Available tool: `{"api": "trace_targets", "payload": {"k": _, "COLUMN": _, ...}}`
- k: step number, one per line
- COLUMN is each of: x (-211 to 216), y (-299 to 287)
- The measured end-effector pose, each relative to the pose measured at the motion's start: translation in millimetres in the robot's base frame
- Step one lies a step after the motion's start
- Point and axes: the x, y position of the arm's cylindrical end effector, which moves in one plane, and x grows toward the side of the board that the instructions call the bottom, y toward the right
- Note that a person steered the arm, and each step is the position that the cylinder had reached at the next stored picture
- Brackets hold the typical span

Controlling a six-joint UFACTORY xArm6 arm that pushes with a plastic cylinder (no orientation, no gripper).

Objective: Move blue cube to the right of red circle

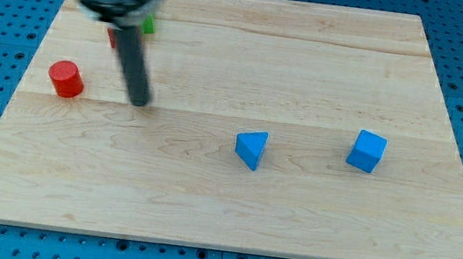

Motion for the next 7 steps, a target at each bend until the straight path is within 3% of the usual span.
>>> {"api": "trace_targets", "payload": {"k": 3, "x": -50, "y": 271}}
{"api": "trace_targets", "payload": {"k": 4, "x": 7, "y": 320}}
{"api": "trace_targets", "payload": {"k": 5, "x": 51, "y": 354}}
{"api": "trace_targets", "payload": {"k": 6, "x": 78, "y": 302}}
{"api": "trace_targets", "payload": {"k": 7, "x": 52, "y": 272}}
